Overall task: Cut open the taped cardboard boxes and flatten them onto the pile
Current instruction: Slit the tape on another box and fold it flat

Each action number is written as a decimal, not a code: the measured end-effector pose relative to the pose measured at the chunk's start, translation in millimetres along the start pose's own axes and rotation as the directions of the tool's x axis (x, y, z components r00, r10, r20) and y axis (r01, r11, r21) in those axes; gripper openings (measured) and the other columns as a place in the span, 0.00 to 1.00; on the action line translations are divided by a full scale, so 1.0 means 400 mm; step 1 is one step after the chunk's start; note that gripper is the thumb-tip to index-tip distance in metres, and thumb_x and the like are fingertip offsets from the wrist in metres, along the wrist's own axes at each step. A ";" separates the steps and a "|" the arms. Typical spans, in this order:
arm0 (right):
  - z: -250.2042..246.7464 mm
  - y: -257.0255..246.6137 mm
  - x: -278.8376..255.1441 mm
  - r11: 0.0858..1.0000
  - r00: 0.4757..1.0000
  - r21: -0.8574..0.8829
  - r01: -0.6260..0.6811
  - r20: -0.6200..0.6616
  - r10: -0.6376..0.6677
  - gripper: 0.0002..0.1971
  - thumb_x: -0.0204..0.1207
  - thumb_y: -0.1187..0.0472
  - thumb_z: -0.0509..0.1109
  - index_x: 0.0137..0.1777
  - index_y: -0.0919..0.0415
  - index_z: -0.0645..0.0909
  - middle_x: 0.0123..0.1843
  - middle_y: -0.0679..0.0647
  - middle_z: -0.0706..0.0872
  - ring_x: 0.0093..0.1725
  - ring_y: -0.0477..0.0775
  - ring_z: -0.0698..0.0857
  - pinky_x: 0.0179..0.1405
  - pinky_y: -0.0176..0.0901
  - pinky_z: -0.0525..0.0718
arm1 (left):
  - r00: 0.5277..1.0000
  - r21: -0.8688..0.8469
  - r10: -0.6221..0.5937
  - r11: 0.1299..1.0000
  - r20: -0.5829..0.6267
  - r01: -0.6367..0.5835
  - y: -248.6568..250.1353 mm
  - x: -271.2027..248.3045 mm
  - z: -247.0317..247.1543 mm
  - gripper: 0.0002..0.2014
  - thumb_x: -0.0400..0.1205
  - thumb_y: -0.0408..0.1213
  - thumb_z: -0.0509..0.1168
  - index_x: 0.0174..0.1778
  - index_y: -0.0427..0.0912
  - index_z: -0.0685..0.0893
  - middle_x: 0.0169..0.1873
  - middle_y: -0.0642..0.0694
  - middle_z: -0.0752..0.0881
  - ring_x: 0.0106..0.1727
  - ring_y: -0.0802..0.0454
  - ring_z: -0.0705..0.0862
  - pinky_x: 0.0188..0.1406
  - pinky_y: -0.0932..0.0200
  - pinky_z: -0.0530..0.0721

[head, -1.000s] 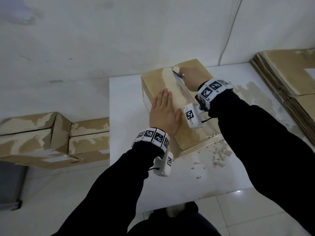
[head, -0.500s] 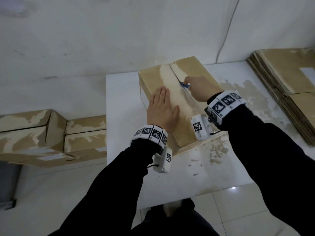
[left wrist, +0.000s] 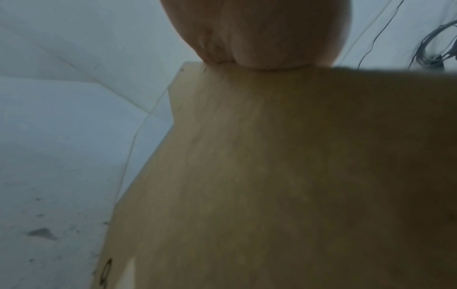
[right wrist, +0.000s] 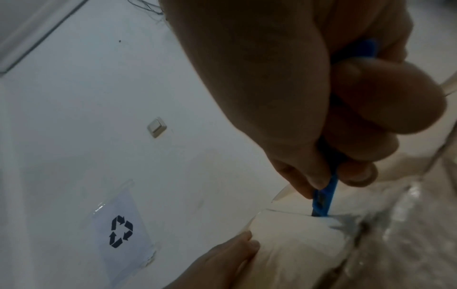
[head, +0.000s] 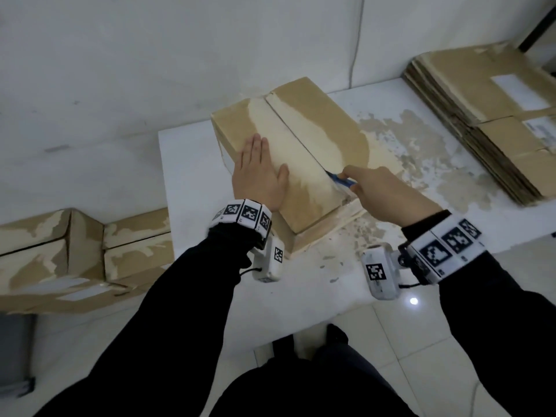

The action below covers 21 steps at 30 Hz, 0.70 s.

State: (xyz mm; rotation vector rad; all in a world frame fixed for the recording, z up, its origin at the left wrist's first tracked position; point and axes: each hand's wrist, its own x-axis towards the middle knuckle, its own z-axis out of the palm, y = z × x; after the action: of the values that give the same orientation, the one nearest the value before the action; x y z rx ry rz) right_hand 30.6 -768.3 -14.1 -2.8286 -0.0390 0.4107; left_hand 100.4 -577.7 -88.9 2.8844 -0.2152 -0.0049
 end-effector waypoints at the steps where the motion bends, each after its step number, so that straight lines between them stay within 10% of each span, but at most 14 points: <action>1: 0.002 0.008 -0.019 1.000 1.000 0.012 -0.007 0.002 0.007 0.15 0.85 0.70 0.53 0.68 0.61 0.73 0.30 0.54 0.69 0.24 0.51 0.64 0.21 0.39 0.57 | 1.000 0.004 0.002 1.000 -0.004 -0.002 0.000 0.001 0.001 0.33 0.87 0.51 0.46 0.84 0.36 0.48 0.85 0.43 0.48 0.85 0.50 0.44 0.83 0.53 0.41; 10: 0.075 0.067 -0.124 0.991 0.989 0.136 0.007 -0.146 0.013 0.13 0.85 0.69 0.54 0.65 0.61 0.74 0.26 0.56 0.70 0.21 0.52 0.62 0.21 0.41 0.58 | 0.991 0.105 0.129 0.987 -0.042 -0.124 0.007 0.011 -0.002 0.24 0.87 0.44 0.48 0.80 0.43 0.62 0.81 0.36 0.59 0.83 0.38 0.54 0.79 0.42 0.53; 15: 0.098 0.083 -0.144 0.978 0.977 0.208 0.001 -0.207 0.043 0.17 0.85 0.65 0.55 0.71 0.55 0.73 0.27 0.54 0.72 0.22 0.51 0.66 0.21 0.40 0.60 | 0.701 -0.026 0.712 0.701 -0.032 -0.713 0.042 0.018 -0.010 0.19 0.82 0.39 0.50 0.59 0.36 0.82 0.59 0.38 0.82 0.60 0.39 0.80 0.58 0.44 0.76; 21: 0.103 0.086 -0.169 0.999 0.975 0.019 -0.040 -0.220 0.043 0.27 0.81 0.73 0.57 0.76 0.49 0.66 0.26 0.52 0.70 0.22 0.48 0.63 0.19 0.40 0.58 | 0.750 0.094 0.661 0.744 0.042 -0.661 0.078 0.022 -0.009 0.25 0.80 0.50 0.43 0.59 0.42 0.79 0.57 0.43 0.79 0.58 0.42 0.75 0.53 0.45 0.71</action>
State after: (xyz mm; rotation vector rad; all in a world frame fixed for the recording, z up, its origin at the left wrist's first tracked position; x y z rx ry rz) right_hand -46.4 -794.7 -43.2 -2.8461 0.0685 0.1029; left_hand 104.5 -607.9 -77.6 2.7280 -1.2654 0.1306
